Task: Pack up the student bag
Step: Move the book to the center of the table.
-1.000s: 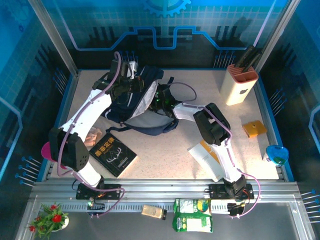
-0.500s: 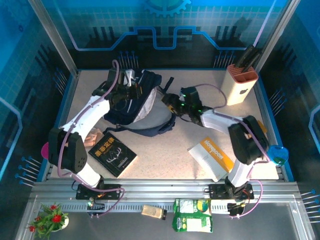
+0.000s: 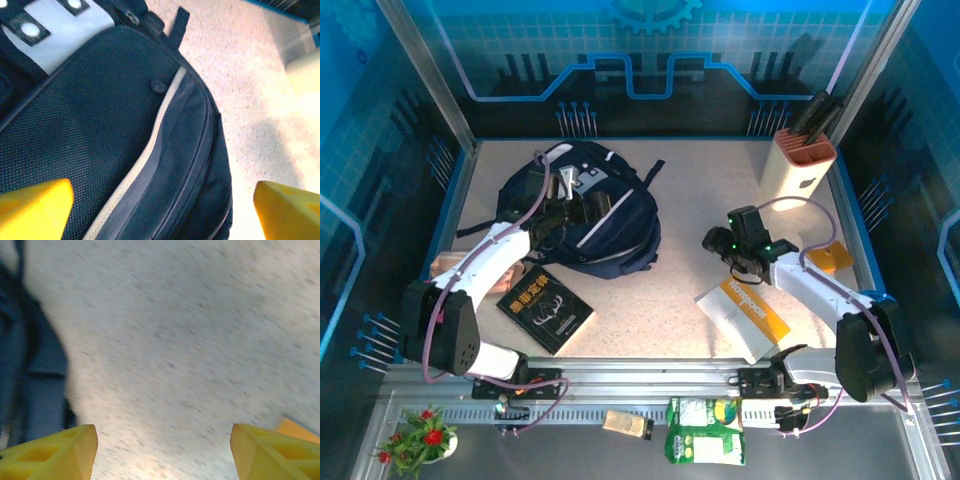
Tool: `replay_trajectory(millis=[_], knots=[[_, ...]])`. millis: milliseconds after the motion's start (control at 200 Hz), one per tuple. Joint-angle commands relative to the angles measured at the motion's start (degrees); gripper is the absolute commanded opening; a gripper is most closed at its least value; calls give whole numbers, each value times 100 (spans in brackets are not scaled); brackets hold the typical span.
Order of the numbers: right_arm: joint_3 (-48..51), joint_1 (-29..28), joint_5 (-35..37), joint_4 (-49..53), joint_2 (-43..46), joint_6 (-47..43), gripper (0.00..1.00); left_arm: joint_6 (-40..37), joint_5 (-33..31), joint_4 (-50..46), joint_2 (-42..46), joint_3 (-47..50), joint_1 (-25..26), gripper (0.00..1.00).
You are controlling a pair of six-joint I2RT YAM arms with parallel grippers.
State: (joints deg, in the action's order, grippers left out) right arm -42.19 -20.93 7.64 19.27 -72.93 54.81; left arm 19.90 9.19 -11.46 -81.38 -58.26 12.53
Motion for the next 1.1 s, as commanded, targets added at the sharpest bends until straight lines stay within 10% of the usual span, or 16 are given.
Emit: replay_trajectory(millis=[0,525,1091], knots=[[407,33,176,829,235,79,71,48,-207,306,214,128,-50,99],[989,134,-924,-671,-736,758,72,122,382,418,228,78,-50,99],[-1793,494,-598,-890,-3192,152,65,1254,713,496,-267,-248,653,99]])
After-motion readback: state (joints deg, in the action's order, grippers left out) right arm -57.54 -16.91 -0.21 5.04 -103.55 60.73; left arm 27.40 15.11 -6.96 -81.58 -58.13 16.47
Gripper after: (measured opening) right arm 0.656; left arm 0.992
